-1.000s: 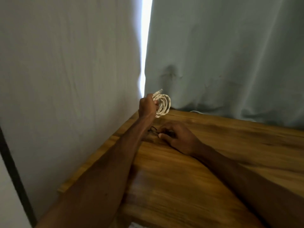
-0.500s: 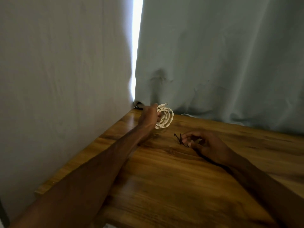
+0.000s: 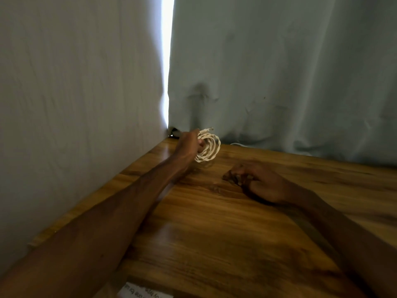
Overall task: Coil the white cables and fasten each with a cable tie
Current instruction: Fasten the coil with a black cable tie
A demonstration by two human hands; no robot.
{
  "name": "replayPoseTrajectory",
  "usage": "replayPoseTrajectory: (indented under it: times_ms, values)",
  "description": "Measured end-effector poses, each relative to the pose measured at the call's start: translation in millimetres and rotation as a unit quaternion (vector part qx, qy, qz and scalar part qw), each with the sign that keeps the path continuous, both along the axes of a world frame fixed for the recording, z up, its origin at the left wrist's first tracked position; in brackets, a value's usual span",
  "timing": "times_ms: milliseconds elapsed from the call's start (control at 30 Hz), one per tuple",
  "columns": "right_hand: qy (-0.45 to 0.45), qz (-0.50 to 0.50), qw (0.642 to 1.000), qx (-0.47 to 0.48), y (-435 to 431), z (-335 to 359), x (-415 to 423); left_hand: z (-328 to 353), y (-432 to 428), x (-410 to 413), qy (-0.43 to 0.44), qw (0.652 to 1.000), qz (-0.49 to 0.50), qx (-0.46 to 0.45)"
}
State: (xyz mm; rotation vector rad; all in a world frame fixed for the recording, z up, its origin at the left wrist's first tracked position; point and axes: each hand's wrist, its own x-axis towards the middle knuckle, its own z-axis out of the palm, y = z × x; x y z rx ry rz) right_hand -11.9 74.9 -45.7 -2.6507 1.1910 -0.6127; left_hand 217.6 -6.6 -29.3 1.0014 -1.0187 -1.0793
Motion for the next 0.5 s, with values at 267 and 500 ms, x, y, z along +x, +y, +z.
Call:
replayPoseTrajectory:
  times_ms: [267, 500]
  values:
    - [-0.012, -0.1, 0.995, -0.002, 2.1, -0.9, 13.2, -3.8, 14.7, -13.8, -0.076, 0.997, -0.01, -0.016]
    - [-0.125, -0.098, 0.987, 0.021, 8.2, 3.3, 15.4, -6.7, 15.7, -19.4, -0.109, 0.994, -0.004, -0.015]
